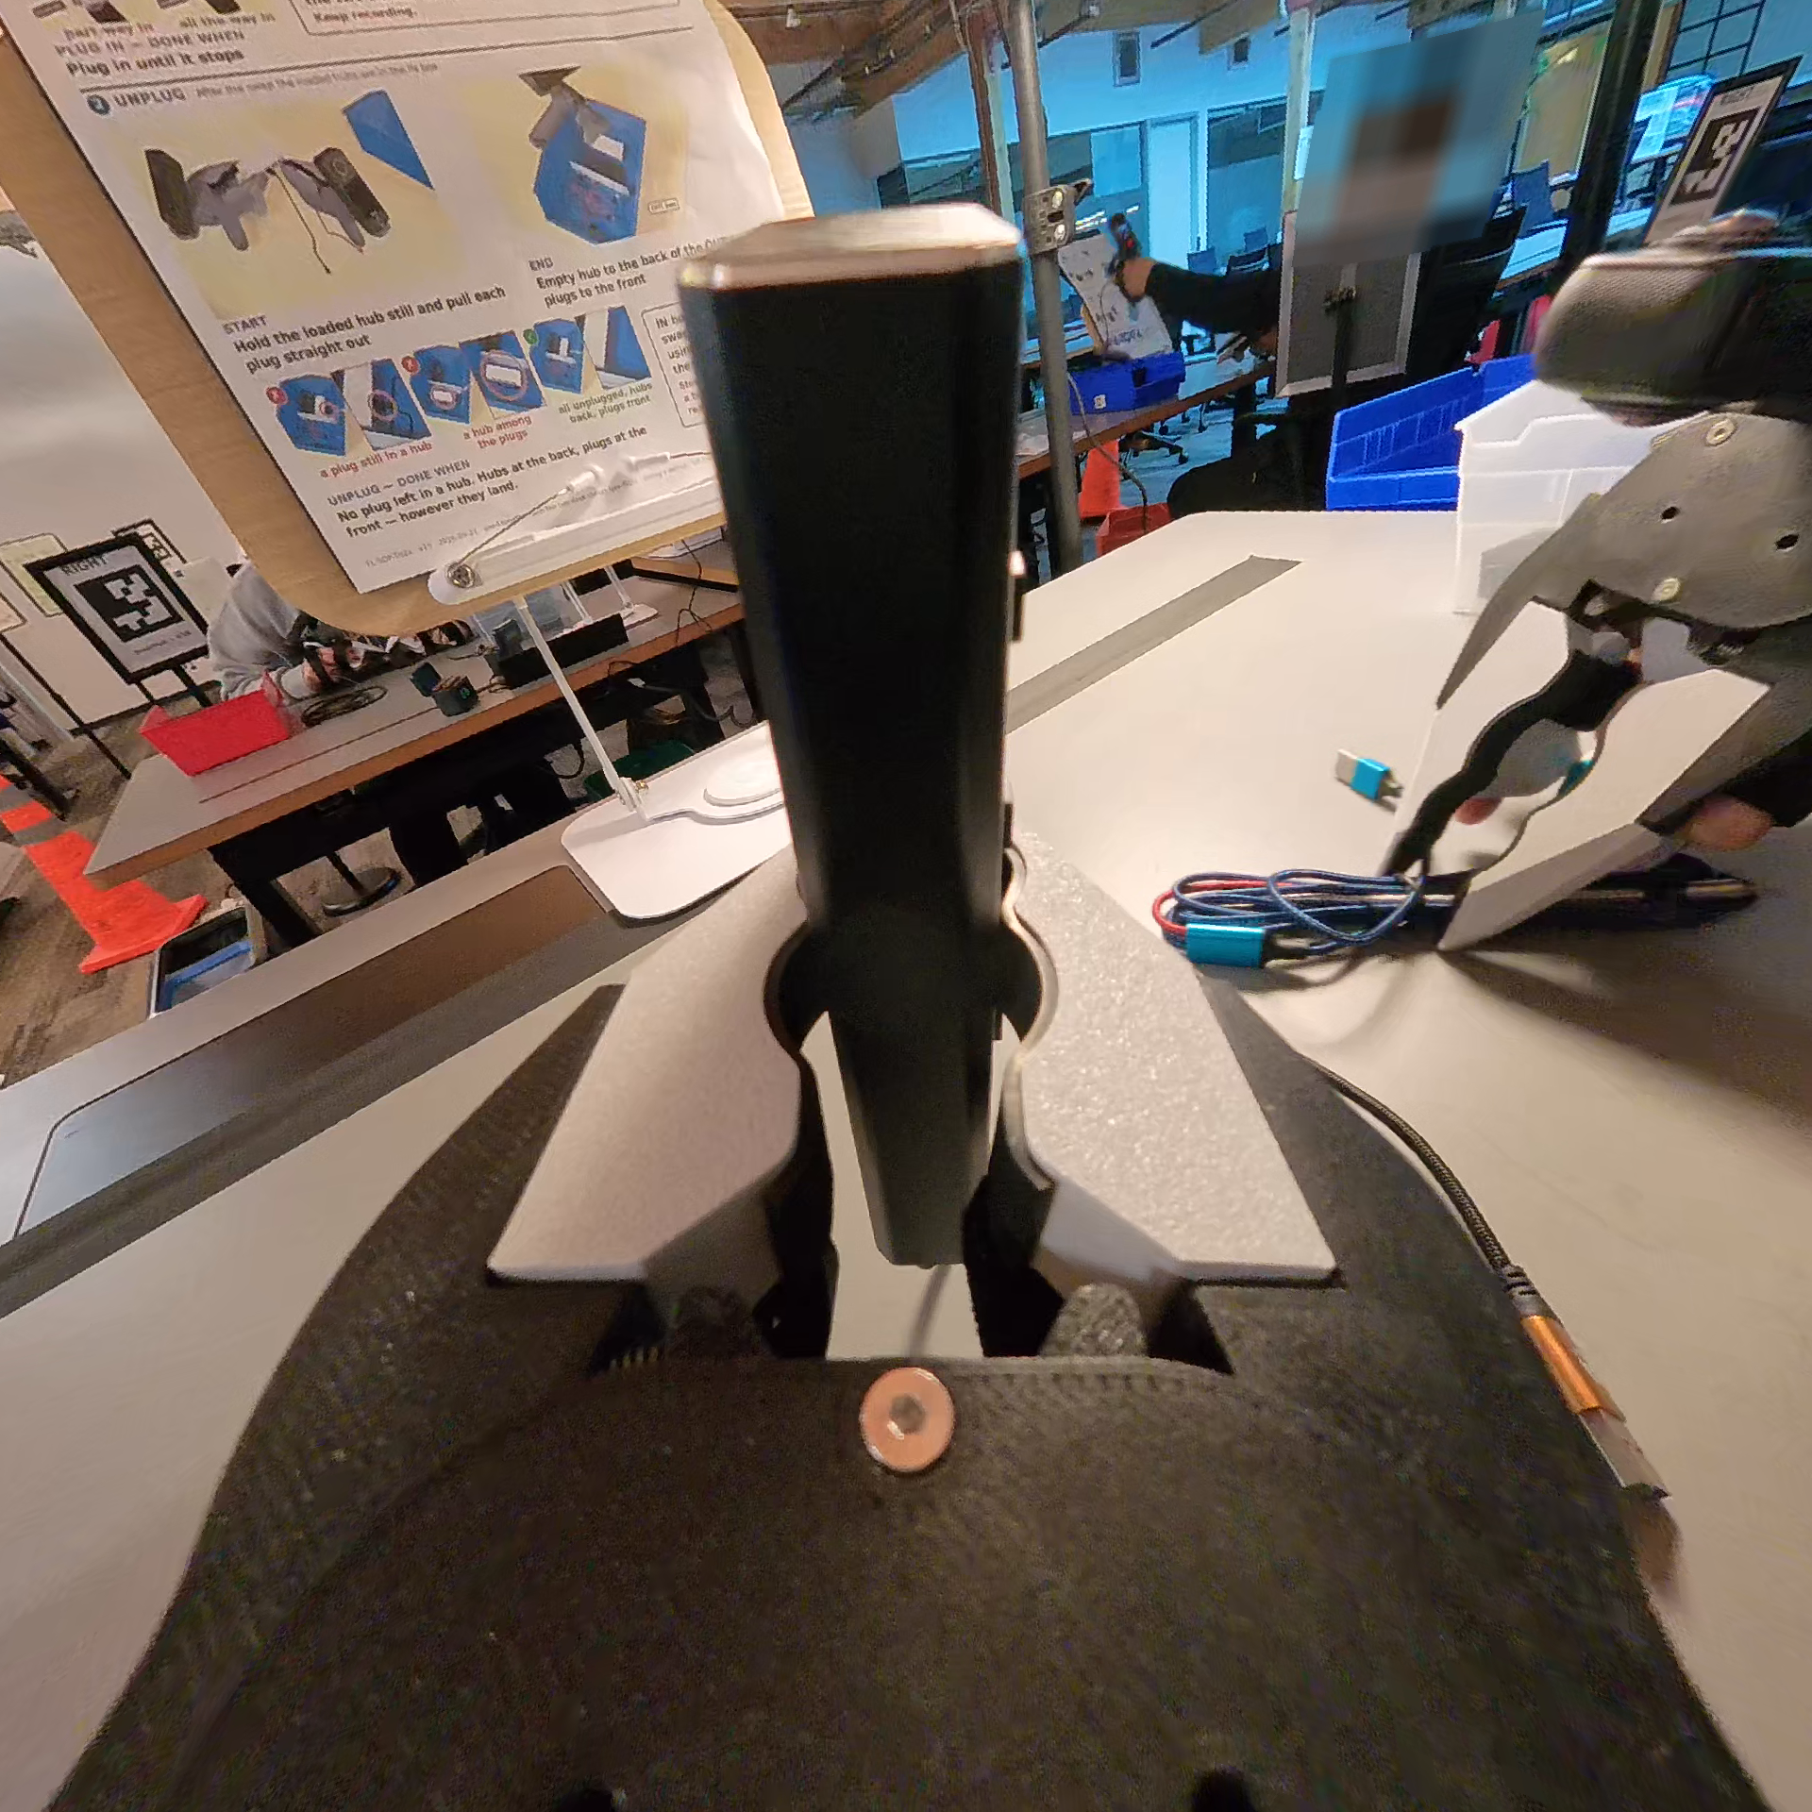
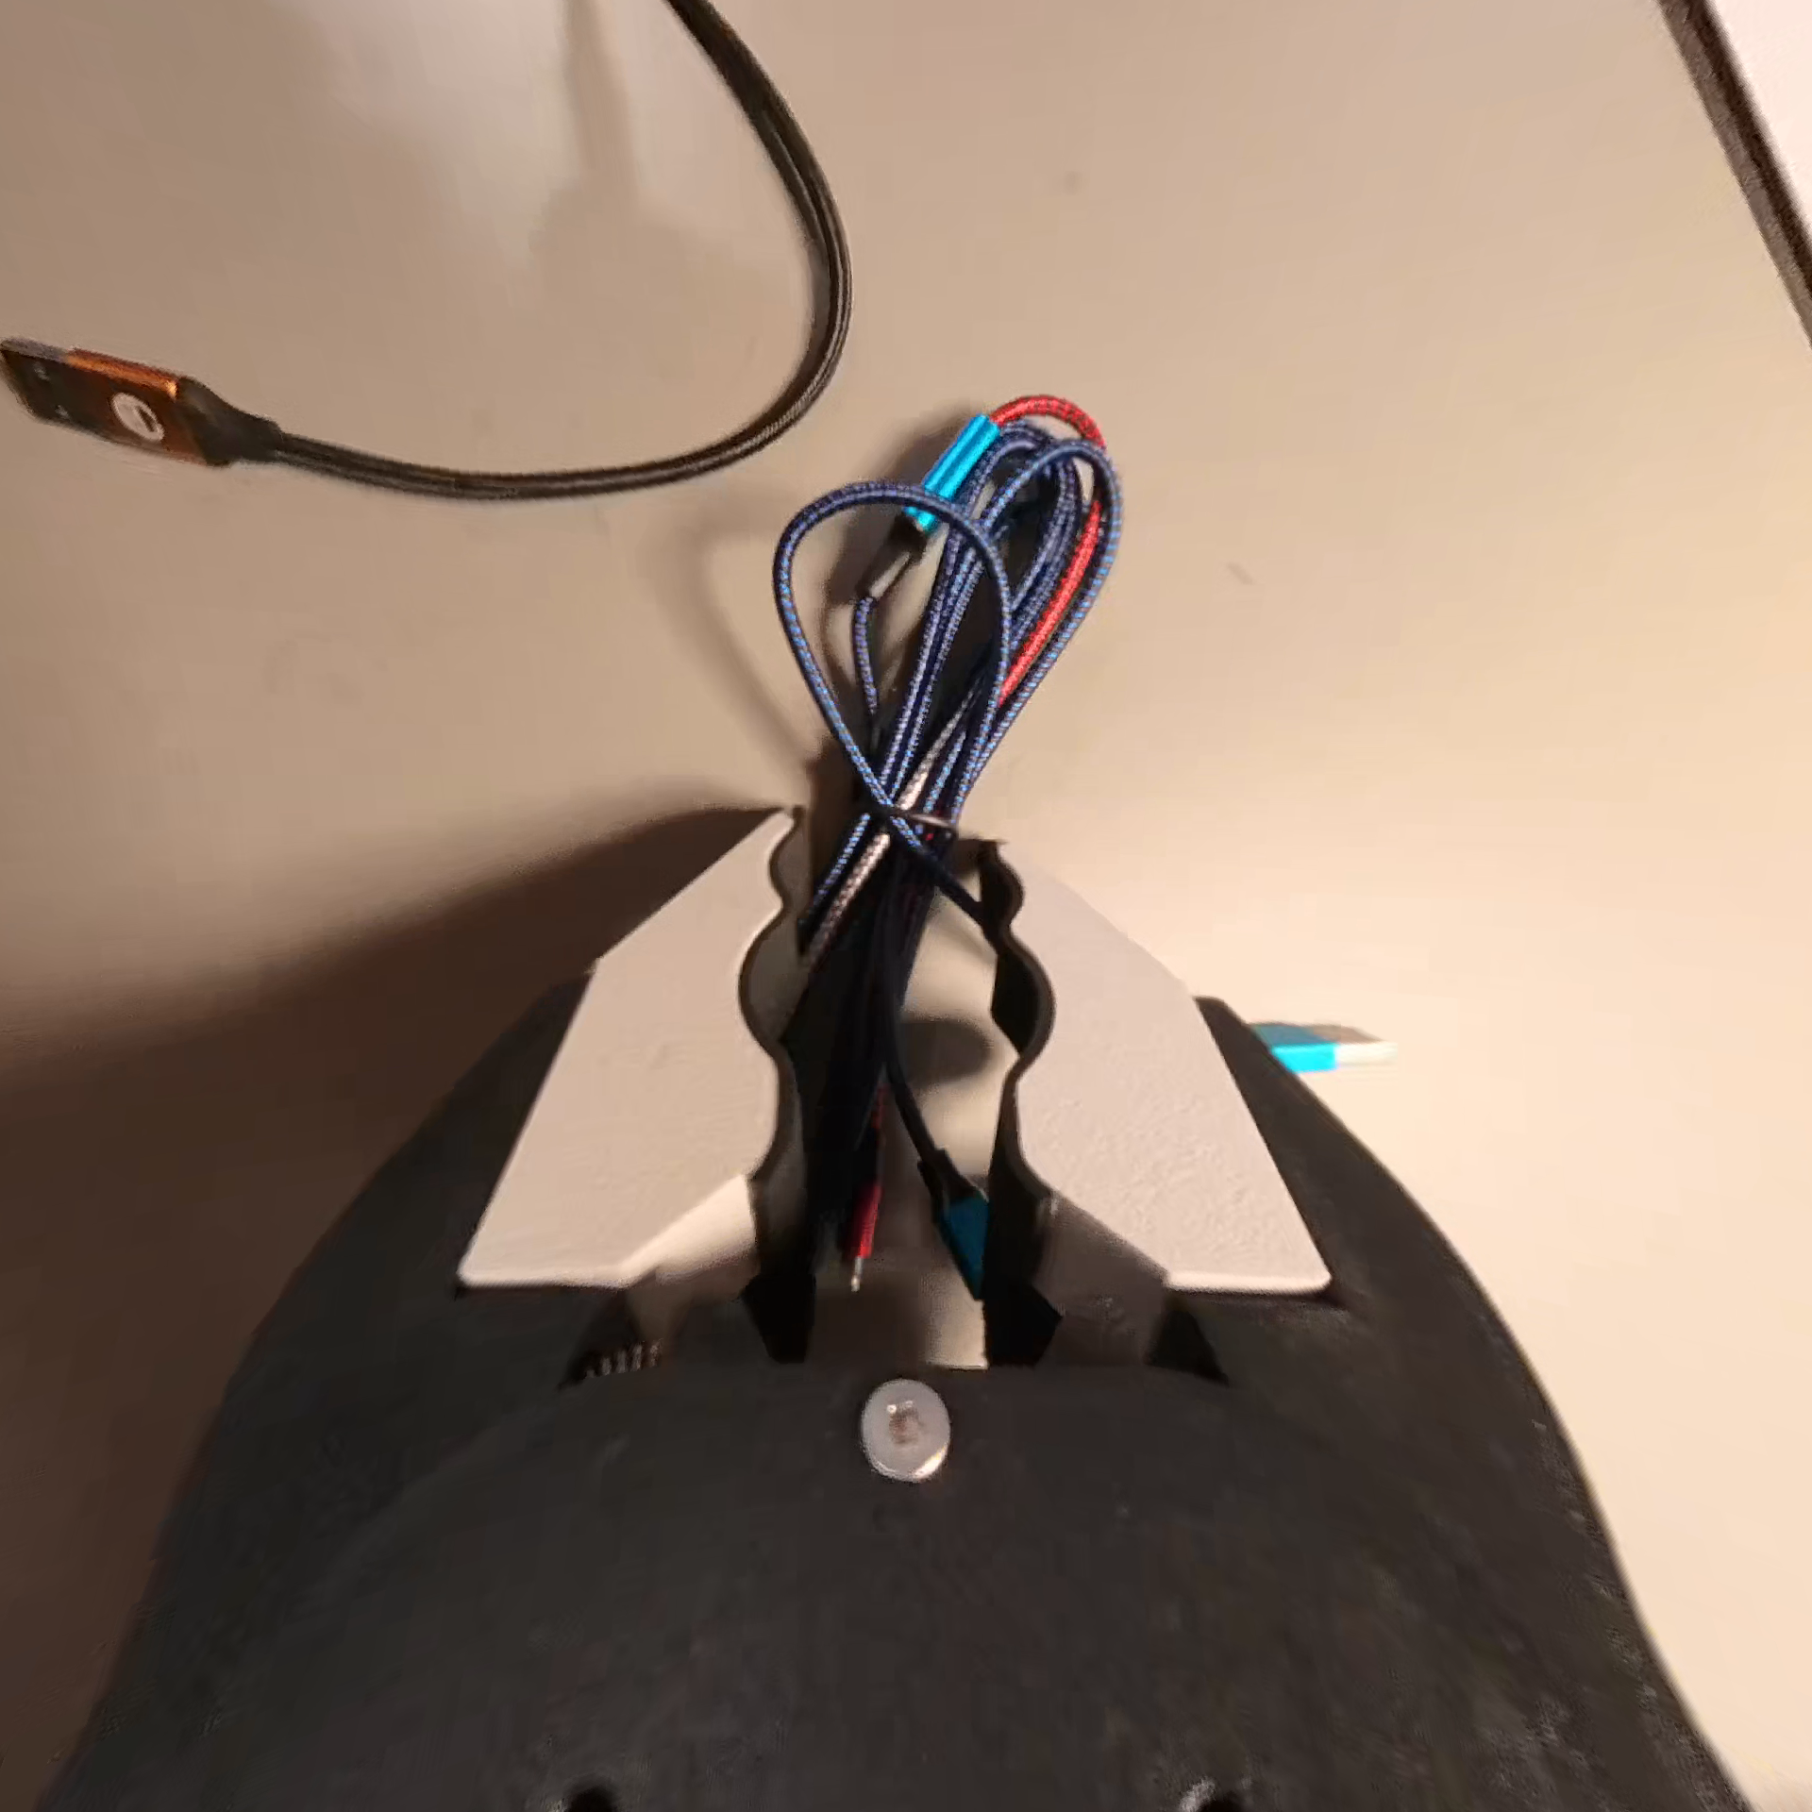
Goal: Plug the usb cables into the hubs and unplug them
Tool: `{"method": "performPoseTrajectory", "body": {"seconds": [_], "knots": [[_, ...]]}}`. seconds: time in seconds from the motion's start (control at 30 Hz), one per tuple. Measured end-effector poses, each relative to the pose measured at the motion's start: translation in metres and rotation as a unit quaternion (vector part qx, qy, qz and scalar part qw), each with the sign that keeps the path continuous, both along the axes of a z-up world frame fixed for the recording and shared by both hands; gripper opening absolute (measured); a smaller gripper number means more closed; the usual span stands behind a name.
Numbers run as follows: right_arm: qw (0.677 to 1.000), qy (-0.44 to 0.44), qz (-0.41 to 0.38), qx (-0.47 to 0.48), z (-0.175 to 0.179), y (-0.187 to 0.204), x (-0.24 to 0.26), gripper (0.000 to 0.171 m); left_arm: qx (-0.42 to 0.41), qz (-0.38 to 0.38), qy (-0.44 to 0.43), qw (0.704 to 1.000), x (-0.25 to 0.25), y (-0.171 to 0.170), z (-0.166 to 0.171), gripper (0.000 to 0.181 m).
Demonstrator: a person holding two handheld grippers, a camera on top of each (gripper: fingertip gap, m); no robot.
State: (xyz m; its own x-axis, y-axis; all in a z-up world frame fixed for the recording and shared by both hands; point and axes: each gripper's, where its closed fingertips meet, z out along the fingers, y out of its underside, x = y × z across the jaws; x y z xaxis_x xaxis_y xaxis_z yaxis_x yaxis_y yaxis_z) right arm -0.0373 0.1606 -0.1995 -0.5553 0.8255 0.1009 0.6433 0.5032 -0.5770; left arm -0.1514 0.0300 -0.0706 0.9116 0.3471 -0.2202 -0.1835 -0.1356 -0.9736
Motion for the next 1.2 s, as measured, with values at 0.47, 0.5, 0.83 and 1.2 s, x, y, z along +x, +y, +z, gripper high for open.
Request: {"method": "performPoseTrajectory", "body": {"seconds": [0.47, 0.5, 0.83, 1.2], "knots": [[0.974, 0.171, -0.003, 0.151, 0.053, 0.012, 0.039, 0.012, -0.002, 0.000, 0.008, 1.000, 0.004, 0.000, 0.001, 0.031], [0.968, 0.197, -0.011, 0.153, 0.068, 0.015, 0.046, 0.012, -0.002, 0.000, 0.008, 1.000, 0.004, 0.000, 0.001, 0.031], [0.882, 0.347, 0.003, 0.319, 0.211, 0.120, 0.158, 0.012, -0.002, 0.001, 0.015, 1.000, 0.006, 0.001, 0.001, 0.030], [0.932, 0.060, -0.019, 0.357, 0.099, 0.256, 0.253, 0.013, 0.007, 0.016, 0.016, 1.000, 0.006, 0.000, 0.001, 0.030]]}}
